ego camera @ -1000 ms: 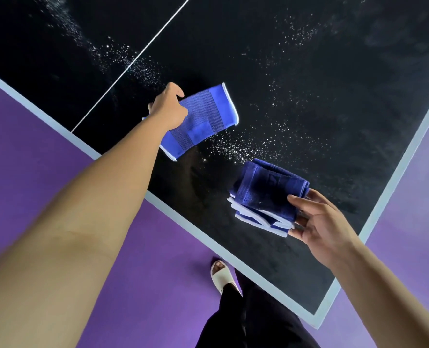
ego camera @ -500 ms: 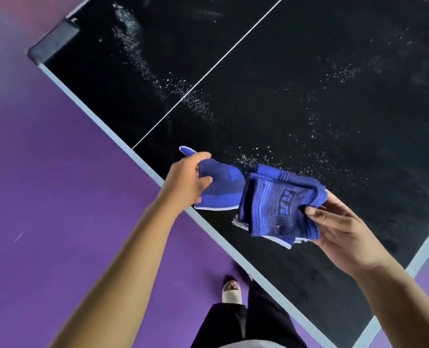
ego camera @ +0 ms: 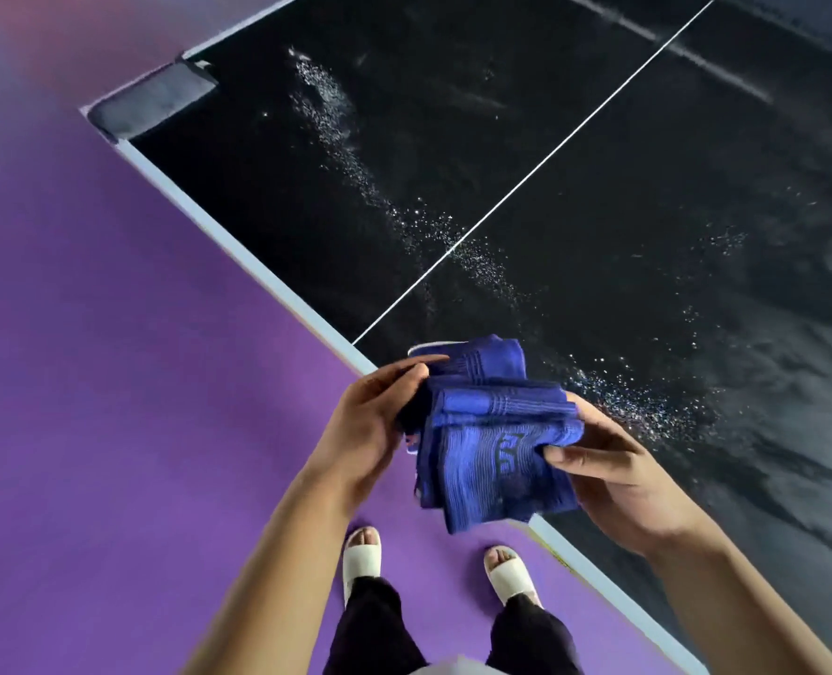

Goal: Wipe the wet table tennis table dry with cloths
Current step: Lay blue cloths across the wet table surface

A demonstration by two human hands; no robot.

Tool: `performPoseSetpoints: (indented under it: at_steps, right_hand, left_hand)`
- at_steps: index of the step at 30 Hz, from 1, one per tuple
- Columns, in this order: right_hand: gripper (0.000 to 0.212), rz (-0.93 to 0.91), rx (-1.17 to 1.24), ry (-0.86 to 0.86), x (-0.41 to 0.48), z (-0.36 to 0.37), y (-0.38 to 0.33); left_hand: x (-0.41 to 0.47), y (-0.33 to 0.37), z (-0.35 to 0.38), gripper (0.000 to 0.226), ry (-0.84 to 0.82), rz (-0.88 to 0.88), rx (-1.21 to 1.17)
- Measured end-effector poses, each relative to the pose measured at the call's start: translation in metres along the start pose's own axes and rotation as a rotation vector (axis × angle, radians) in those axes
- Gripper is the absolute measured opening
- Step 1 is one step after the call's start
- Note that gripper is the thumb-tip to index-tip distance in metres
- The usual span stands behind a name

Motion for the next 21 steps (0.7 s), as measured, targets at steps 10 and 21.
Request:
performPoseSetpoints:
  at_steps: [10, 21]
  right_hand:
    - [0.053, -0.159, -0.067, -0.026, 0.081, 0.133, -0.068]
    - [0.048, -0.111, 0.024, -0.056, 0.244, 0.170, -0.094]
  left_hand:
    - [0.021, 0.113, -0.100, 0.021, -0.208, 0.044, 0.104]
    - [0.140, 0.195, -0.178, 0.019, -0.151, -0.058, 0.109]
Point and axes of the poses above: each hand's wrist, its own x-axis towards the middle knuckle, its own z-axis out of the palm, y = z × x, the point moved 7 cm from there along x, towards the middle knuckle, and after that the axes turned 5 degrees about -x, right-handed, at the moved point
